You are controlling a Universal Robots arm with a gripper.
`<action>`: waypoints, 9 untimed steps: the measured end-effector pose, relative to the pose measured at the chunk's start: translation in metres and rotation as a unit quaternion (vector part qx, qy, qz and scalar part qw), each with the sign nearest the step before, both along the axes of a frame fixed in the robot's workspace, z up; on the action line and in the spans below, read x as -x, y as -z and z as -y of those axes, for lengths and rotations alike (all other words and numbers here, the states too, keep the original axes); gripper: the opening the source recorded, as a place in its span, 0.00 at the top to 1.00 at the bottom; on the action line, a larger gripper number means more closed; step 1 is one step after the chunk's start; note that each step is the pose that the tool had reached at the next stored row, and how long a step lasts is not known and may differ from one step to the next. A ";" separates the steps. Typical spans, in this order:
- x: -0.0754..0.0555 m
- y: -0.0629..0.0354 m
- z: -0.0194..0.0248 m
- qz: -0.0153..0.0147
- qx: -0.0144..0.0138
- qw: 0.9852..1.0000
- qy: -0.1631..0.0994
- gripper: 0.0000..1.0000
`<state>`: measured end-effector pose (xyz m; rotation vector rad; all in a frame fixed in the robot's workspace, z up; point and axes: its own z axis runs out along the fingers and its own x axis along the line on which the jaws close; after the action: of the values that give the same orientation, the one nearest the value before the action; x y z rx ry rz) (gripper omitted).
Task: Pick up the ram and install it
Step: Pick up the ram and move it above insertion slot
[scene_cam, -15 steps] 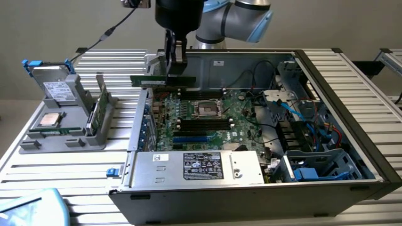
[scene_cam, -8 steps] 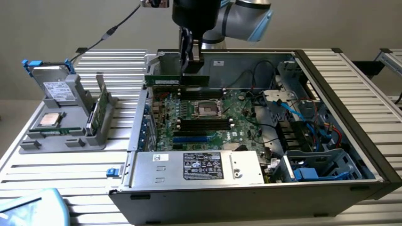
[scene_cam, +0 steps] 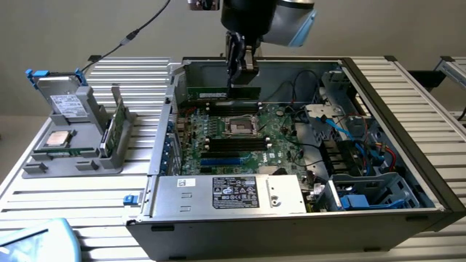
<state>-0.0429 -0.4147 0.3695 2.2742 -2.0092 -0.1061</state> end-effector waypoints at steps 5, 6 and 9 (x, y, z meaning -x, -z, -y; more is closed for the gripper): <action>-0.010 0.0038 -0.0036 0.001 0.000 1.000 0.002 0.86; -0.012 0.0050 -0.0038 0.001 0.000 1.000 0.004 0.86; -0.015 0.0085 -0.0041 0.001 0.001 1.000 0.010 0.86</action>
<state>-0.0281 -0.4106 0.3610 2.2540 -2.0334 -0.1050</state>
